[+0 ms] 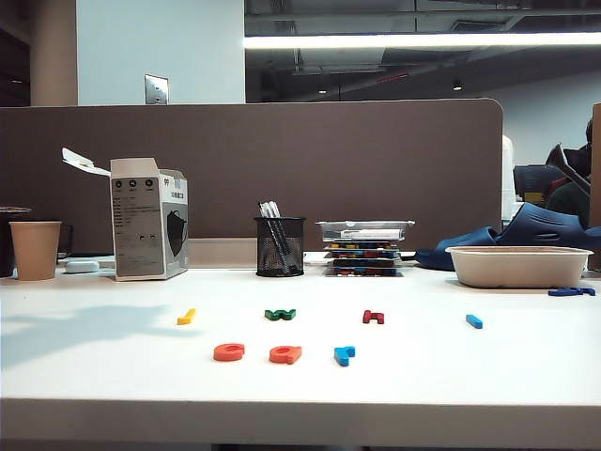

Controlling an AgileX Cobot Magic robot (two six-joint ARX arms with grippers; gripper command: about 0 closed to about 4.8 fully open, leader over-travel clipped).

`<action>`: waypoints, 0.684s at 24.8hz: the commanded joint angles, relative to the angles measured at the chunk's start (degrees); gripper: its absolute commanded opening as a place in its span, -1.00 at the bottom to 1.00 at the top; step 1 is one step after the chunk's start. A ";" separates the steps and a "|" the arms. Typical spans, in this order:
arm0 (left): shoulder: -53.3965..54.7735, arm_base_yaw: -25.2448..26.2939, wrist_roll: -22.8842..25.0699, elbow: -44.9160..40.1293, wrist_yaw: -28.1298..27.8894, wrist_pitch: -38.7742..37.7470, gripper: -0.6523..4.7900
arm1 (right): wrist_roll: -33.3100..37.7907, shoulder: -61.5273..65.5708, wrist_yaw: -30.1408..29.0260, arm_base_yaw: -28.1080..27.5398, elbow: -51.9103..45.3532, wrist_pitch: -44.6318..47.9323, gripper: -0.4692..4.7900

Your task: Select the appropriate letters from the row of letter magnets placed on the table to arrange into the word "car".

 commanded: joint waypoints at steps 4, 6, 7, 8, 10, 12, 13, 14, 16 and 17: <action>-0.83 14.71 3.15 0.15 9.01 0.68 -0.78 | 2.40 -1.97 0.20 0.09 -2.49 1.11 -0.85; -1.05 18.73 2.86 0.13 11.76 0.66 -0.78 | 2.40 -2.01 0.22 0.09 -2.69 1.33 -0.85; -1.16 20.39 2.91 0.15 12.50 0.70 -0.78 | 2.40 -2.01 0.20 0.09 -2.71 1.31 -0.85; -1.42 22.60 3.13 0.13 13.38 0.76 -0.78 | 2.40 -2.01 0.20 0.09 -2.71 1.31 -0.85; -1.79 25.92 2.82 0.11 14.82 0.81 -0.78 | 2.40 -2.05 0.17 0.09 -2.71 1.31 -0.85; -2.86 31.52 0.98 0.11 17.44 0.63 -0.78 | 2.40 -2.05 0.28 0.11 -2.91 1.40 -0.85; -3.98 34.56 -0.39 0.09 19.04 0.15 -0.78 | 2.40 -2.05 0.26 0.11 -2.99 1.31 -0.85; -4.70 35.98 -0.31 0.04 19.74 0.09 -0.78 | 2.38 -2.05 0.22 0.09 -2.97 1.31 -0.85; -7.23 37.62 0.50 0.02 19.30 -0.59 -0.78 | 2.40 -2.32 0.02 0.04 -2.99 0.81 -0.85; -8.09 37.90 1.33 0.00 18.95 -0.79 -0.78 | 2.38 -2.36 0.02 0.09 -3.02 0.61 -0.85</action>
